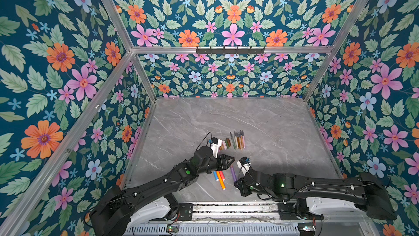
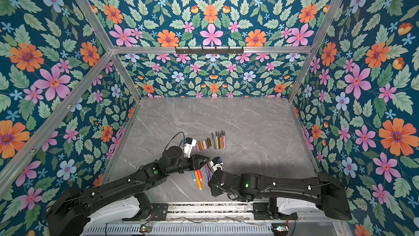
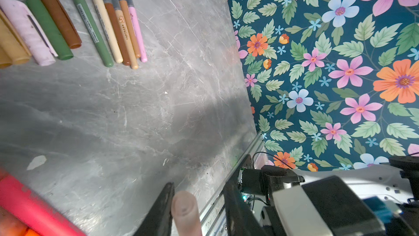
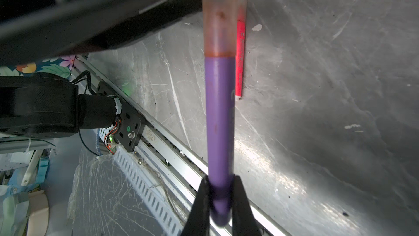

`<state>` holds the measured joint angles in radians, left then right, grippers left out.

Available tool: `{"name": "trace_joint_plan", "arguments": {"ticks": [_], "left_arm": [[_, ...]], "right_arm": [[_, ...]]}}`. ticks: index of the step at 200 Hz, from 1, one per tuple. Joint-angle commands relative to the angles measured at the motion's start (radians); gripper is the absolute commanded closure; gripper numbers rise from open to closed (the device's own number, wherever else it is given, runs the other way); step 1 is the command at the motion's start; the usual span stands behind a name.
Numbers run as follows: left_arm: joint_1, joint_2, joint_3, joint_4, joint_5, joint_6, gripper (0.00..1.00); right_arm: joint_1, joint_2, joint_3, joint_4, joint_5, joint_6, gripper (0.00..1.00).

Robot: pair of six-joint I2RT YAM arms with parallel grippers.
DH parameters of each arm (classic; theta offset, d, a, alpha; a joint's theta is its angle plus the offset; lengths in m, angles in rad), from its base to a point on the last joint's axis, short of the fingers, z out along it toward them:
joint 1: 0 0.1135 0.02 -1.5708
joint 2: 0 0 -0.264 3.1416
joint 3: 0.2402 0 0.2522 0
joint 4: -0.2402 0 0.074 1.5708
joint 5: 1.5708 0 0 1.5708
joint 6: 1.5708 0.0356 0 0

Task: Open the pen caps
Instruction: 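Raise the purple highlighter with the right gripper while the left gripper grips its cap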

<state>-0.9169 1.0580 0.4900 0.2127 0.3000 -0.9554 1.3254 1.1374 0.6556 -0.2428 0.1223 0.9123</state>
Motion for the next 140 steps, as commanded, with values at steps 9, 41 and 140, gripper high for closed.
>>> {"name": "trace_joint_plan", "arguments": {"ticks": [9,41,140], "left_arm": [[0.0,0.006,0.011,0.024,0.002,0.021,0.63],[-0.001,0.006,0.009,0.024,0.008,0.02,0.65],[-0.002,-0.011,-0.005,0.062,0.029,0.027,1.0]], "right_arm": [[0.0,0.001,0.028,-0.03,0.009,-0.018,1.0],[-0.009,-0.03,0.041,-0.072,0.041,-0.022,1.0],[-0.034,-0.09,0.018,-0.113,0.051,-0.013,0.72]]}}
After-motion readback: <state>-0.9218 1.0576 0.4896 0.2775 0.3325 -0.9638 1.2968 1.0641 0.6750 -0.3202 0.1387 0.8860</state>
